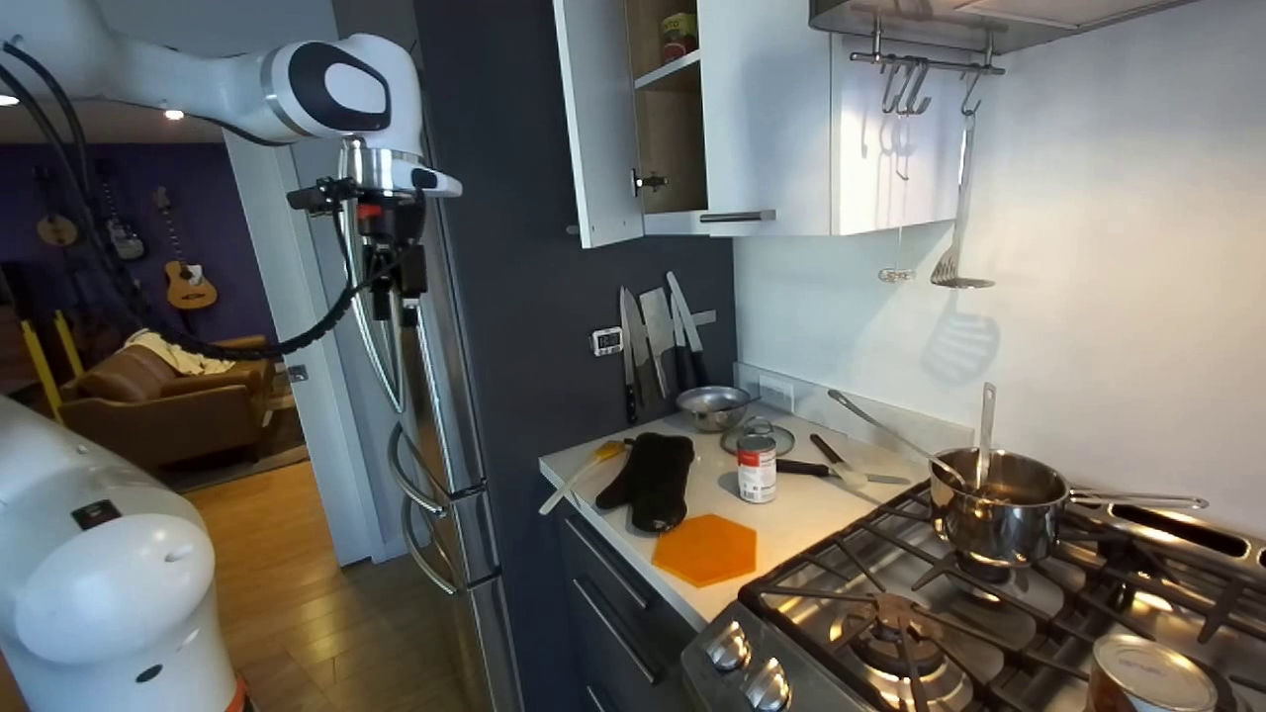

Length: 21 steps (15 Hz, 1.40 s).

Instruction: Pick up the orange placemat and put it top of the can on the stove

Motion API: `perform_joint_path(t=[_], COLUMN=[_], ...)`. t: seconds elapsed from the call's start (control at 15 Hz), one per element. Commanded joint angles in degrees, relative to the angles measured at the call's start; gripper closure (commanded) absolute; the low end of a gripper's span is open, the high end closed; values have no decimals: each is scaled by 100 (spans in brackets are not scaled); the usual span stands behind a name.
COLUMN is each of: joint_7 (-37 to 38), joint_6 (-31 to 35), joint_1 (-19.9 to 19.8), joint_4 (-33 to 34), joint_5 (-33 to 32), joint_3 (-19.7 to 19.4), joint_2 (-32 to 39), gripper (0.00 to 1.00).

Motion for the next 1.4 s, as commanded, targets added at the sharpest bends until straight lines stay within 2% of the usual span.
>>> perform_joint_path(t=[0.0,0.33,0.6,0.73,0.8,1.33], joint_7=[-623,-1685,-2267,-2481,-2247,-2456], joint_6=[723,1842,2366,2466,2368,2535], joint_1=[-231,-421,-524,-539,-528,-554], joint_4=[-124,-325,-303,-266,-276,-127], joint_5=[-203,-591,-640,-277,-496,-319], joint_3=[-406,-898,-1224,-1417,-1276,-1416], joint_2=[382,1079,1604,1729,1656,1908], gripper=[0,0,0,0,0,0])
